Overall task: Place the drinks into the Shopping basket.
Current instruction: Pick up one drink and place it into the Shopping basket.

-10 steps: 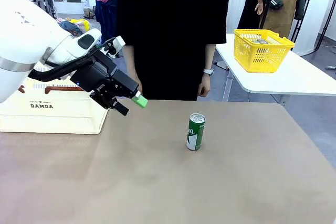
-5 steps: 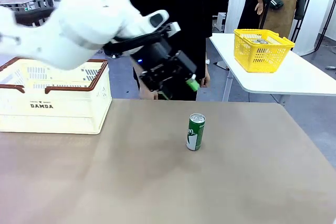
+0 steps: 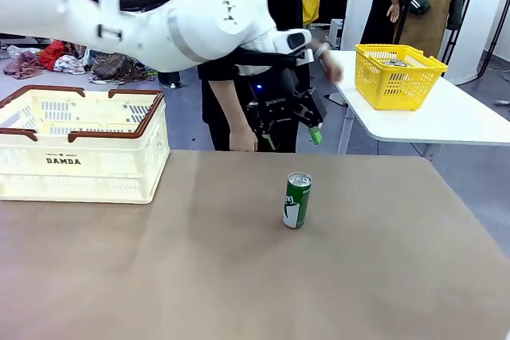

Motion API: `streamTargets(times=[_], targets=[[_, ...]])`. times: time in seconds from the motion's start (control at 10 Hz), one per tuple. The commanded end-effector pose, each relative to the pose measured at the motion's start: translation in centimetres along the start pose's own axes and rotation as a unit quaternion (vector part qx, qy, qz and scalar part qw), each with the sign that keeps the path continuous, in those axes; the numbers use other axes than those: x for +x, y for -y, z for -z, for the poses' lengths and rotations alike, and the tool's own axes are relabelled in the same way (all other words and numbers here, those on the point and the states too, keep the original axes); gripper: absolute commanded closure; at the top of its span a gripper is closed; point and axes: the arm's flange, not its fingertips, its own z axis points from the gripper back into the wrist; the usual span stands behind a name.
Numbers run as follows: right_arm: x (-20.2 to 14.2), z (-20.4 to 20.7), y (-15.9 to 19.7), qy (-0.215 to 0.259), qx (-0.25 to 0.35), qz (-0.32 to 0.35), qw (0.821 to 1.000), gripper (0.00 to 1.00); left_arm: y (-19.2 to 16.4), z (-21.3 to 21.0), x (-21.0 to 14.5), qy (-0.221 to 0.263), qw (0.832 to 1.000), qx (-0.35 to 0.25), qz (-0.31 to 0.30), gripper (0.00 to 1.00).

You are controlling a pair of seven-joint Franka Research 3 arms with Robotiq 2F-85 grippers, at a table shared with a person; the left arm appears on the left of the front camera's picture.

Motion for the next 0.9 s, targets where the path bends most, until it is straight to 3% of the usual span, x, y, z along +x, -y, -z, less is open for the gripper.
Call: streamTargets(times=[0.0,0.4,0.6,0.8], targets=[[0.3,0.0,-0.2,0.009,0.012,-0.014,1.0,0.0,1.0,1.4,2.5,-0.005,0.997,0.063,-0.053,0.0],[0.3,0.0,-0.2,0.009,0.012,-0.014,1.0,0.0,0.7,5.6,2.0,-0.023,0.98,0.175,-0.09,0.0],[0.3,0.0,-0.2,0.009,0.012,-0.014,1.0,0.0,0.5,7.3,2.0,0.002,0.979,0.186,-0.083,0.0],[0.3,0.0,-0.2,0.009,0.012,-0.014,1.0,0.0,0.4,9.2,2.0,-0.013,0.985,0.158,-0.07,0.0]])
